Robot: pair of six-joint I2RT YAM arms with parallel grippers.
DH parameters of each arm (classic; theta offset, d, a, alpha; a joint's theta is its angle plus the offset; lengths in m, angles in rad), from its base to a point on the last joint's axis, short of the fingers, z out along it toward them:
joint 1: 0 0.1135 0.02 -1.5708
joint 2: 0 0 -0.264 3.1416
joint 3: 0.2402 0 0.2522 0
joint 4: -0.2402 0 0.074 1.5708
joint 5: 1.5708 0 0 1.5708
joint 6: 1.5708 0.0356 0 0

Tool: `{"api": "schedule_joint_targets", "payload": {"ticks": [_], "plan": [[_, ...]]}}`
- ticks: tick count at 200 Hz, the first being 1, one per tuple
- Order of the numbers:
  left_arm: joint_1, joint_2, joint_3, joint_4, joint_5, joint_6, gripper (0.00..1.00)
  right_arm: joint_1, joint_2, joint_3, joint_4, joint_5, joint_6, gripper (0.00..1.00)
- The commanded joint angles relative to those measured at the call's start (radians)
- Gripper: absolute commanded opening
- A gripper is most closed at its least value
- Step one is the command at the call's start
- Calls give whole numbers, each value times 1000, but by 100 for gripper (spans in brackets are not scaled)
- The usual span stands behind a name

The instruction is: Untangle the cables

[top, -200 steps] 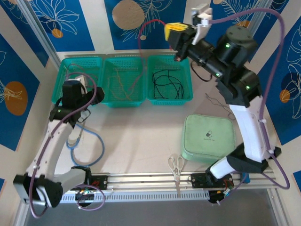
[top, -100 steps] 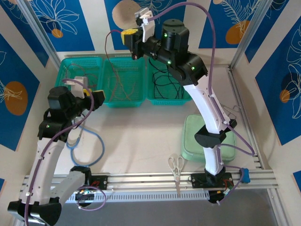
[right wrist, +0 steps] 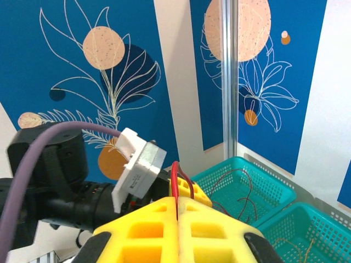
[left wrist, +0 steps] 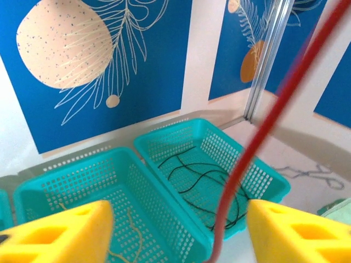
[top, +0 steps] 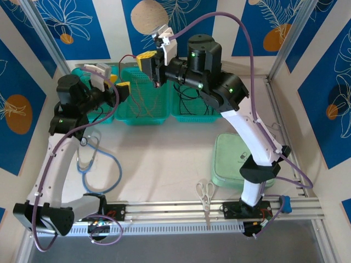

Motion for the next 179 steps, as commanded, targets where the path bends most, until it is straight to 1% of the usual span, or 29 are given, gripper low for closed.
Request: {"api": "schedule_joint_targets", "payload": {"ticks": [1, 19, 25, 55, 62, 68, 72, 74, 76, 79, 89, 100, 109, 124, 147, 163, 179], "plan": [[-7, 5, 28, 103, 43, -3, 42, 12, -46, -34, 26, 13, -14, 0], [-9, 9, 29, 123, 47, -21, 12, 12, -61, -60, 43, 24, -19, 0], [-12, 8, 29, 123, 45, -23, 0, 12, -61, -61, 41, 29, -21, 0], [-12, -3, 32, 101, 9, -14, 0, 6, -62, -59, 31, 28, -28, 0], [-11, -4, 32, 93, -13, -11, 0, 2, -63, -59, 28, 26, -22, 11], [-12, -5, 36, 83, -36, -8, 0, -3, -64, -59, 26, 35, -11, 23], [-12, -5, 40, 75, -52, -4, 0, -7, -66, -59, 24, 41, -2, 35], [-12, -4, 43, 69, -59, -3, 0, -10, -67, -59, 21, 44, 1, 38], [-12, -3, 45, 63, -68, 0, 0, -11, -68, -59, 19, 45, 4, 44], [-12, -2, 50, 53, -84, 5, 0, -16, -68, -59, 15, 47, 9, 50], [-12, 13, 77, 4, -160, 16, 0, -29, -75, -59, 2, 49, 16, 61], [-12, 43, 124, -73, -280, 44, 0, -43, -83, -64, -14, 58, 26, 67], [-12, 72, 161, -117, -372, 64, 0, -58, -94, -73, -24, 58, 34, 69], [-4, 120, 214, -142, -462, 92, 0, -82, -123, -109, -28, 56, 41, 70], [22, 207, 304, -129, -532, 115, 0, -121, -191, -208, 3, 44, 49, 70], [48, 287, 419, -154, -571, 127, 0, -150, -241, -280, 27, 38, 59, 69], [50, 361, 523, -171, -634, 204, 0, -181, -284, -344, 41, 33, 69, 69]]}}
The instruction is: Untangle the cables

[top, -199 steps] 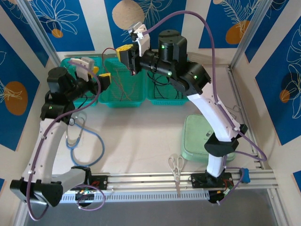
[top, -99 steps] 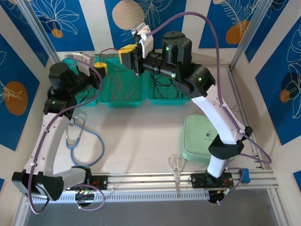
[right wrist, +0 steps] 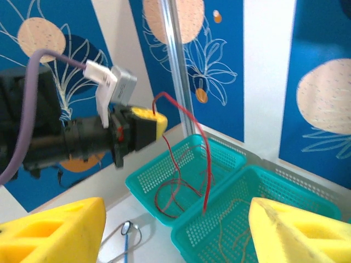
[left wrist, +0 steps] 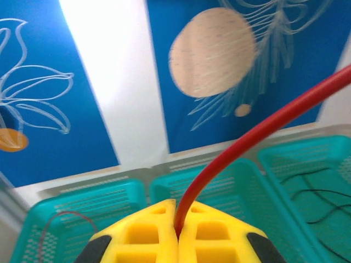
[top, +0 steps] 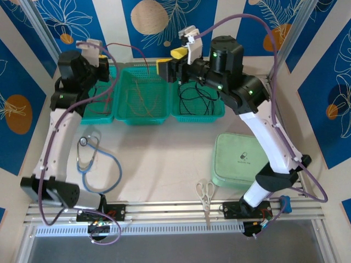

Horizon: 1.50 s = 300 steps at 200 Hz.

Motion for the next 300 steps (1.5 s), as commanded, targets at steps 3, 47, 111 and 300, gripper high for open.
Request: {"api": "schedule_joint_targets", "payload": {"ticks": [3, 47, 111, 300], "plan": [[19, 84, 152, -38, -162, 109, 0, -42, -85, -76, 46, -5, 31, 69], [46, 248, 281, -33, -348, 175, 0, -118, -162, -177, 49, -23, 56, 68], [174, 402, 276, 22, -375, -37, 0, -186, -204, -163, -23, -42, 40, 68], [318, 687, 107, -143, -231, -316, 0, -212, -214, -191, -46, -48, 58, 67]]}}
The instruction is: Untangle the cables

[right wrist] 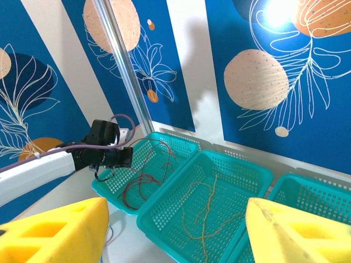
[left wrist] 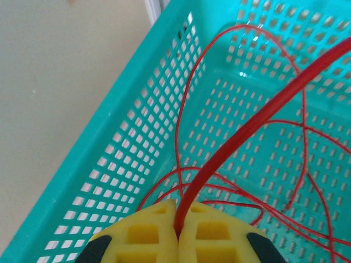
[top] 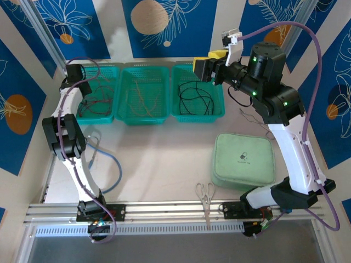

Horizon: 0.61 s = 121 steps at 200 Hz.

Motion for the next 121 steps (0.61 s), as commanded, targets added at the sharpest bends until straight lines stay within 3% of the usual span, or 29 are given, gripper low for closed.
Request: {"api": "schedule_joint_targets", "payload": {"ticks": [1, 29, 79, 84, 95, 106, 121], "plan": [[11, 53, 16, -74, 77, -23, 0, -1, -7, -16, 0, -4, 10, 67], [12, 95, 0, -96, 163, -7, 0, -1, -5, -20, 9, -10, 16, 67], [12, 88, 0, -158, 195, 11, 0, -10, -13, 1, -3, -6, -1, 67], [12, 77, 2, -156, 192, 10, 11, -13, -16, 1, -5, -8, -1, 67], [12, 51, 19, -158, 192, 5, 62, -17, -21, -1, -6, -11, 0, 67], [11, 32, 54, -178, 185, 4, 97, -20, -29, -6, -5, -14, 2, 67], [6, 6, 94, -202, 187, 9, 99, -22, -46, -19, -2, -15, 5, 67]]}}
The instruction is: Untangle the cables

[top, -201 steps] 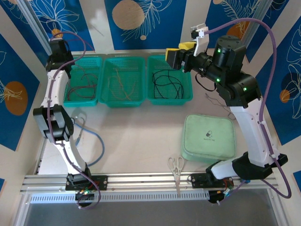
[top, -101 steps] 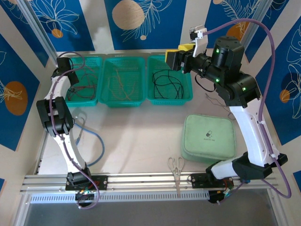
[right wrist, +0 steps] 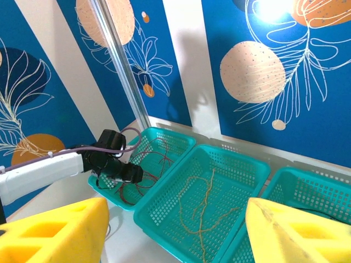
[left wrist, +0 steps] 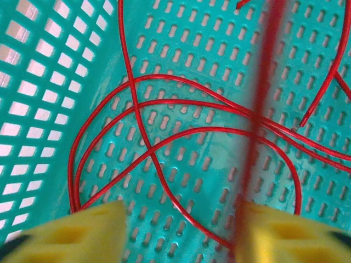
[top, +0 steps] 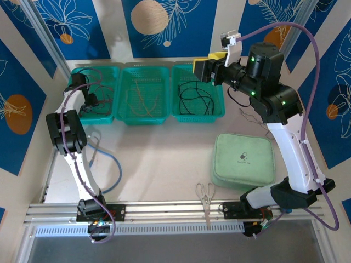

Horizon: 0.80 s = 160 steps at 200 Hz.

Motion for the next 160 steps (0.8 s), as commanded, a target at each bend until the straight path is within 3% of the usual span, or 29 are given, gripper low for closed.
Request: {"api": "schedule_joint_targets", "payload": {"ticks": [1, 31, 66, 114, 160], "plan": [[-1, -99, 83, -53, 19, 8, 99, -8, -47, -6, 4, -14, 5, 67], [-29, -207, 76, -42, -1, 22, 99, -38, -98, -78, 16, -15, 1, 67], [-77, -377, -10, 12, -6, 49, 99, -139, -164, -225, 53, -55, 41, 68], [-171, -615, -146, 80, 95, 54, 99, -266, -221, -428, 112, -90, 70, 70], [-267, -889, -493, 315, 216, 64, 99, -370, -268, -676, 235, -69, 80, 75]]}}
